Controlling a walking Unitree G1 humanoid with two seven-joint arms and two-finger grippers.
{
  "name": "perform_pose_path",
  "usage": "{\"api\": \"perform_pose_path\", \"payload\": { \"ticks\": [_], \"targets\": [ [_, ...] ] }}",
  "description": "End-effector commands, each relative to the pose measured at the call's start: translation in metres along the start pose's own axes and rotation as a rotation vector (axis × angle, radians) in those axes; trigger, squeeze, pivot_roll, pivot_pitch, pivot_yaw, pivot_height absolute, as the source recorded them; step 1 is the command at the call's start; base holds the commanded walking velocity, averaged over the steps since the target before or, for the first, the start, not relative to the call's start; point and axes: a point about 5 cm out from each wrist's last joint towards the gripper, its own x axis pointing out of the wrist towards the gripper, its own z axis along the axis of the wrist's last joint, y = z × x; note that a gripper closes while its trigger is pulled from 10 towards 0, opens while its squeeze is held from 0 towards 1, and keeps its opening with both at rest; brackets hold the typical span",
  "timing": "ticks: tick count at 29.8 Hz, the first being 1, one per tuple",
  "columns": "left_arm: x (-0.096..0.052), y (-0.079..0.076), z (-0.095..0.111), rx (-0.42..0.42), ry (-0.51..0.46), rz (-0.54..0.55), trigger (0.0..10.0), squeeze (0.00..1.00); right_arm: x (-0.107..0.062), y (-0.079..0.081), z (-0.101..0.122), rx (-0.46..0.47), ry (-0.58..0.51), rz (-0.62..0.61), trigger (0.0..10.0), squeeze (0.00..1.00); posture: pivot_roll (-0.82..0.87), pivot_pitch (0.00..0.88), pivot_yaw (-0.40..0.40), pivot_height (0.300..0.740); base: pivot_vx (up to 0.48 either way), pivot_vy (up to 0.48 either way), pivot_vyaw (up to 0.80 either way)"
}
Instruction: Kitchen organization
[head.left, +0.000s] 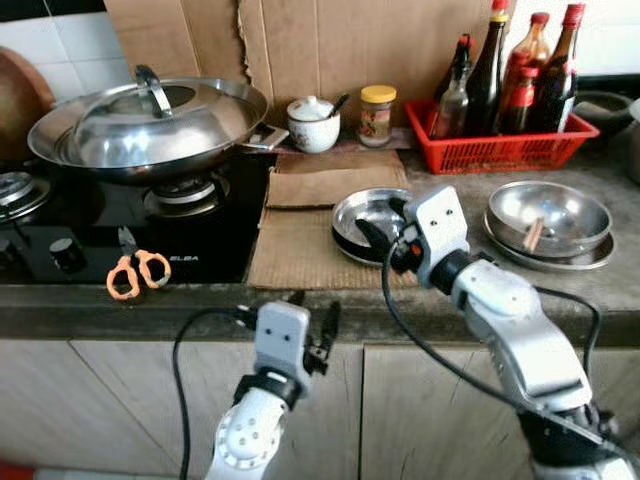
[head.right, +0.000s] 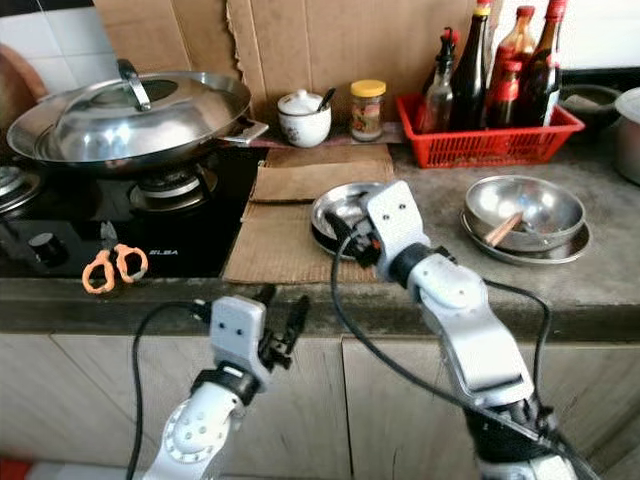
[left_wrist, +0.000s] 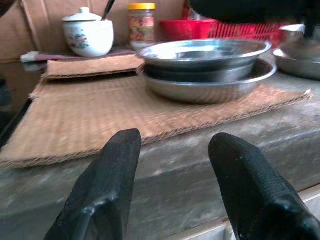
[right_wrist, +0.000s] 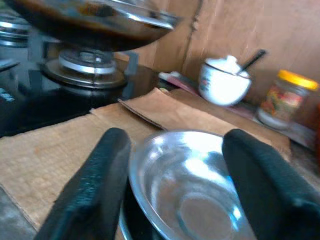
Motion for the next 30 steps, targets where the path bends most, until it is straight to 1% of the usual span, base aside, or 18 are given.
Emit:
{"api": "perform_pose_path", "payload": {
  "ticks": [1, 2, 3, 4, 8, 12, 15, 17, 21, 26, 27, 30],
  "targets": [
    [-0.002, 0.003, -0.001, 0.001, 0.007, 0.011, 10.0, 0.00, 0.006, 0.004, 0.003, -0.026, 0.021, 0.046, 10.0, 1.00, 0.04, 0.000, 0.004, 0.740, 0.000, 0.000, 0.00],
    [-0.002, 0.003, -0.001, 0.002, 0.007, 0.014, 10.0, 0.00, 0.009, 0.002, 0.004, -0.044, 0.036, 0.059, 10.0, 0.00, 0.04, 0.000, 0.002, 0.740, 0.000, 0.000, 0.00],
    [-0.002, 0.003, -0.001, 0.002, 0.007, 0.014, 10.0, 0.00, 0.009, 0.002, 0.004, -0.044, 0.036, 0.059, 10.0, 0.00, 0.04, 0.000, 0.002, 0.740, 0.000, 0.000, 0.00],
    [-0.003, 0.003, -0.001, 0.000, 0.007, 0.018, 10.0, 0.00, 0.013, -0.001, 0.005, -0.068, 0.056, 0.085, 10.0, 0.00, 0.04, 0.000, 0.000, 0.740, 0.000, 0.000, 0.00],
    [-0.002, 0.002, -0.002, 0.000, 0.008, 0.019, 10.0, 0.00, 0.017, -0.005, 0.007, -0.107, 0.091, 0.127, 10.0, 0.00, 0.04, 0.000, -0.004, 0.740, 0.000, 0.000, 0.00],
    [-0.002, 0.000, -0.002, -0.005, 0.010, 0.020, 10.0, 0.00, 0.023, -0.012, 0.002, -0.206, 0.189, 0.145, 10.0, 0.00, 0.04, 0.004, -0.010, 0.740, 0.000, 0.000, 0.00],
    [-0.002, 0.000, -0.002, -0.007, 0.008, 0.020, 10.0, 0.00, 0.025, -0.014, -0.001, -0.210, 0.211, 0.138, 10.0, 0.00, 0.04, 0.004, -0.010, 0.740, 0.000, 0.000, 0.00],
    [-0.002, -0.002, -0.002, -0.010, 0.007, 0.020, 10.0, 0.00, 0.026, -0.017, -0.006, -0.220, 0.259, 0.148, 10.0, 0.00, 0.04, 0.007, -0.013, 0.740, 0.000, 0.000, 0.00],
    [-0.003, -0.001, -0.002, -0.007, 0.011, 0.026, 10.0, 0.00, 0.027, -0.022, -0.009, -0.239, 0.303, 0.134, 10.0, 0.00, 0.04, 0.007, -0.013, 0.740, 0.000, 0.000, 0.00],
    [-0.003, -0.001, -0.002, -0.007, 0.011, 0.027, 10.0, 0.00, 0.029, -0.027, -0.011, -0.257, 0.324, 0.125, 10.0, 0.00, 0.04, 0.010, -0.014, 0.740, 0.000, 0.000, 0.00],
    [-0.003, -0.001, -0.002, -0.008, 0.010, 0.027, 10.0, 0.00, 0.030, -0.030, -0.012, -0.262, 0.334, 0.104, 10.0, 0.00, 0.04, 0.011, -0.013, 0.740, 0.000, 0.000, 0.00],
    [-0.003, -0.002, -0.002, -0.011, 0.007, 0.025, 10.0, 0.00, 0.029, -0.034, -0.013, -0.284, 0.361, 0.091, 10.0, 0.00, 0.04, 0.012, -0.012, 0.740, 0.000, 0.000, 0.00]
  ]
}}
